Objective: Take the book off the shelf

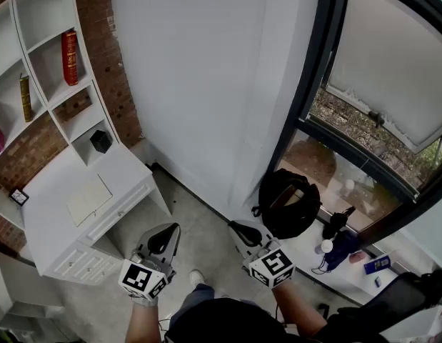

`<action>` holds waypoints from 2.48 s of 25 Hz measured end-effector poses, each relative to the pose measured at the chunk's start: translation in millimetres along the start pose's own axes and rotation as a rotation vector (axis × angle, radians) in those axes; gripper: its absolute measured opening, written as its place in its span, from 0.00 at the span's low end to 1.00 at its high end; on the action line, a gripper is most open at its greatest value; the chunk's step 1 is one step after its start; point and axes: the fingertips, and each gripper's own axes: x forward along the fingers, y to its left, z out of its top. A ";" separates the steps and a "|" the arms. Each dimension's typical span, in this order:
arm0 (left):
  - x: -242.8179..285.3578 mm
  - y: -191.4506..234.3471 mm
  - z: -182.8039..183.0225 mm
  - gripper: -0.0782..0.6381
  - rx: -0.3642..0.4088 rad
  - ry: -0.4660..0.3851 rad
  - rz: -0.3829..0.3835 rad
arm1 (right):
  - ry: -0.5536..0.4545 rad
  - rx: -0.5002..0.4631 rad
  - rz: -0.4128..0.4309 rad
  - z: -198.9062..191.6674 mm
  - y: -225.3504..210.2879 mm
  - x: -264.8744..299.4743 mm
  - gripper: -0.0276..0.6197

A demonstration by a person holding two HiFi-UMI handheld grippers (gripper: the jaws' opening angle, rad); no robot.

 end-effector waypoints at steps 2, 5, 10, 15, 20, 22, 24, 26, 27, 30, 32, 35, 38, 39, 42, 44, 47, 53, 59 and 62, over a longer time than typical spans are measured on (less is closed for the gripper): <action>4.9 13.3 -0.7 0.12 0.017 0.040 0.018 | 0.007 -0.007 0.002 2.4 -2.7 12.9 0.09; 10.7 34.5 -3.5 0.12 0.032 0.064 0.034 | 0.012 -0.002 0.000 6.3 -7.9 31.7 0.09; 27.8 77.6 -3.0 0.12 0.034 0.046 0.057 | 0.012 -0.009 0.010 12.6 -19.8 71.3 0.09; 37.8 127.3 -5.9 0.12 0.039 0.039 0.077 | 0.005 0.009 0.004 22.1 -33.8 117.2 0.09; 31.9 179.7 -9.2 0.12 0.015 0.030 0.111 | -0.013 0.012 -0.024 31.4 -44.6 161.2 0.09; 28.3 197.1 -11.4 0.12 0.013 0.032 0.125 | -0.017 0.018 -0.032 31.7 -47.3 175.3 0.09; 25.3 214.5 -15.7 0.12 0.012 0.033 0.133 | -0.015 0.029 -0.037 31.8 -48.4 190.4 0.09; 20.3 228.4 -19.7 0.12 0.013 0.038 0.141 | -0.011 0.043 -0.038 30.2 -47.9 203.4 0.09; 18.3 234.7 -20.8 0.12 0.017 0.041 0.148 | -0.009 0.049 -0.036 28.9 -48.3 210.1 0.09; 13.5 256.0 -21.8 0.12 0.024 0.048 0.186 | -0.002 0.062 -0.021 26.1 -51.1 234.9 0.09; 9.0 272.4 -23.4 0.12 0.017 0.048 0.221 | -0.005 0.064 -0.006 27.4 -51.2 253.5 0.09; 2.3 295.8 -25.9 0.12 0.017 0.060 0.273 | -0.009 0.055 0.031 29.9 -51.5 284.1 0.09; -3.7 324.1 -29.6 0.12 0.014 0.064 0.326 | -0.004 0.050 0.074 32.2 -54.7 323.1 0.09; -5.7 333.9 -31.4 0.12 0.011 0.065 0.342 | -0.002 0.052 0.090 33.2 -55.3 336.5 0.09; -8.4 364.4 -33.0 0.12 0.013 0.074 0.396 | 0.001 0.052 0.145 36.7 -58.3 378.9 0.09; -10.4 387.1 -34.0 0.12 0.013 0.083 0.442 | 0.005 0.051 0.181 38.0 -59.4 408.9 0.09; -15.1 417.5 -36.8 0.12 0.007 0.092 0.499 | 0.013 0.052 0.235 42.6 -58.4 450.6 0.09; -25.9 472.6 -26.7 0.12 0.023 0.119 0.617 | 0.000 0.048 0.342 63.0 -51.3 530.4 0.09; -37.4 510.2 -20.0 0.12 0.039 0.135 0.707 | -0.020 0.044 0.415 85.2 -39.9 599.0 0.10; -43.0 527.4 -16.8 0.12 0.036 0.136 0.745 | -0.029 0.040 0.446 96.6 -31.1 629.6 0.10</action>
